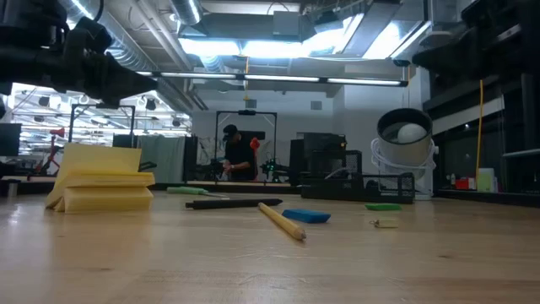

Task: Pick and place office supplies into organizer
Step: Put the green eraser into the metal mesh desk organizer

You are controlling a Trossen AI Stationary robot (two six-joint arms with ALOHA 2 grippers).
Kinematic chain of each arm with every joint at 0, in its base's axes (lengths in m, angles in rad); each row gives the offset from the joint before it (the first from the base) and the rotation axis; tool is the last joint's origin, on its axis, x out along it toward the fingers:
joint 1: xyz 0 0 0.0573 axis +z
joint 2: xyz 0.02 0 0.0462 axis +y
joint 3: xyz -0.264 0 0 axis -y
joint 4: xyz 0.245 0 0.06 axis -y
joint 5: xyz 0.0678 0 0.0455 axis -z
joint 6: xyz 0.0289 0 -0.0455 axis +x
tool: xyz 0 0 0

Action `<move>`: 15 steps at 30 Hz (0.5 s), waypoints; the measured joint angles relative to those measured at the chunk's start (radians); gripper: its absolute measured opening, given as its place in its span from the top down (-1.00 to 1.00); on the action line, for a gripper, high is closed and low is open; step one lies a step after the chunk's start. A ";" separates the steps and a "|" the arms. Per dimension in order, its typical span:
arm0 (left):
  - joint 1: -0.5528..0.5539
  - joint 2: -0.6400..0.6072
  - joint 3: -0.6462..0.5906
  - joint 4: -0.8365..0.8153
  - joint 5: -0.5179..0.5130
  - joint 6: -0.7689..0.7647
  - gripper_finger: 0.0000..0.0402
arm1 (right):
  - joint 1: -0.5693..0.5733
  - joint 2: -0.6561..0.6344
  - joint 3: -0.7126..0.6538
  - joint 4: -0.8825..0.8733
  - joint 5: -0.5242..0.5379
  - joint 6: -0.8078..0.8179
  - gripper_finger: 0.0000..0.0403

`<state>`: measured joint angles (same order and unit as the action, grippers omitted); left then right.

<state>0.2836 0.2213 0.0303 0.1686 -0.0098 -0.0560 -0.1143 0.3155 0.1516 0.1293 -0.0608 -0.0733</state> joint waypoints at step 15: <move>0.000 0.213 0.161 0.013 0.034 0.099 0.99 | -0.067 0.313 0.165 0.017 -0.120 -0.012 0.98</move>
<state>0.2836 0.4345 0.1911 0.1813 0.0245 0.0427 -0.1814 0.6281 0.3169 0.1459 -0.1806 -0.0857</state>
